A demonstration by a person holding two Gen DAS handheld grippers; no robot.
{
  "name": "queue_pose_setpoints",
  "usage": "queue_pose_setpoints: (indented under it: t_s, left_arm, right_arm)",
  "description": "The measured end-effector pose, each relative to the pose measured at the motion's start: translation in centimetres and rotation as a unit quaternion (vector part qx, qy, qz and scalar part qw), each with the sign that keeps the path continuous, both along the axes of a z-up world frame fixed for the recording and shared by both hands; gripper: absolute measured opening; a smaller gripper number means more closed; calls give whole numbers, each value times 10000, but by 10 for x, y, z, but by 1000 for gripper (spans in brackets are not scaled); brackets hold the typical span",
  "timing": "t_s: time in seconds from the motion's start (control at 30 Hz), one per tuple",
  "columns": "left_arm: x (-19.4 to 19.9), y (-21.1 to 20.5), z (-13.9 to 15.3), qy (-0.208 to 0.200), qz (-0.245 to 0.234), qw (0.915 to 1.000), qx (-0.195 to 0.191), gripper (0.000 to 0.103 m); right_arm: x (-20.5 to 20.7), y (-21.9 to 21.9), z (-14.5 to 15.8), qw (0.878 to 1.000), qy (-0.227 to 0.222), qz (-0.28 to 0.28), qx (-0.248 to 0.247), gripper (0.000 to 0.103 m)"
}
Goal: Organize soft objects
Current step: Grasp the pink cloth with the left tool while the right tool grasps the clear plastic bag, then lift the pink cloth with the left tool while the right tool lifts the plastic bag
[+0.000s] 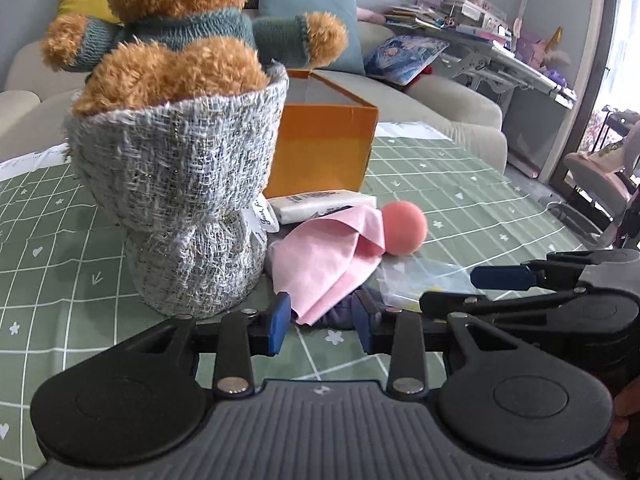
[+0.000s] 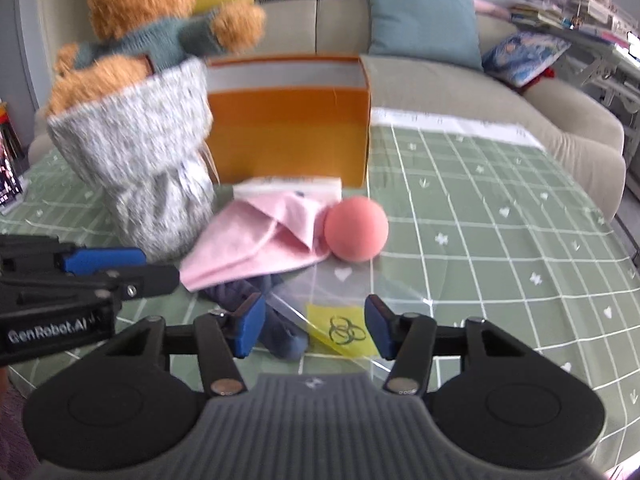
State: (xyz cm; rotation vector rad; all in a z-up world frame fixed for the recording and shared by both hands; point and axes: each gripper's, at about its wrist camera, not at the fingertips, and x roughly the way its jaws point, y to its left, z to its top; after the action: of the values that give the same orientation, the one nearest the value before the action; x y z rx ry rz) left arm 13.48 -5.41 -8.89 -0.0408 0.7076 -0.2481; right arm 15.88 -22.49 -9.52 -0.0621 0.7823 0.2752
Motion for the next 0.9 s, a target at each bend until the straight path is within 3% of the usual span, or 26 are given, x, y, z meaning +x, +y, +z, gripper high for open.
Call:
queue_pose_setpoints:
  t_s: [0.07,0.13,0.33,0.37,0.5,0.57,0.6,0.63,0.73,0.9]
  left_arm:
    - [6,-2,-3,-10,-30,10000,79,57]
    - [12,-5,-7,11,-48,9999,110,58]
    - [31,-4,-19,128,16,9999,80,58]
    - [33,-5,-20,143,0,9998,115,58]
    - [38,-8,-29,225,-112,9993,259,28]
    - [33,-8,-27,75,-165,9994,286,17]
    - [30,-9,-24,3,-210,9993,294,13]
    - [26,-8,-21,-105,-223,9992,327,10]
    - [20,-4,-10,-250,-183,9991,275,7]
    - [4,3,8,-335,35,9987,392,5]
  right_arm:
    - [8,0,-6,9999,104,-14,-39,64]
    - [14,-1,-11,9998,201,-68,24,68]
    - [26,-8,-22,9980,518,-311,164,63]
    - [25,-7,-23,9981,538,-280,109,58]
    - [23,-2,-29,9981,599,-100,-68,45]
    - [22,-2,-29,9981,620,-22,41,26]
    - [22,-2,-28,9980,635,-9,64,23]
    - [22,-2,-27,9979,641,-5,80,13]
    - [20,0,-22,9984,564,2,30,3]
    - [13,-3,-9,9992,380,-104,110,3]
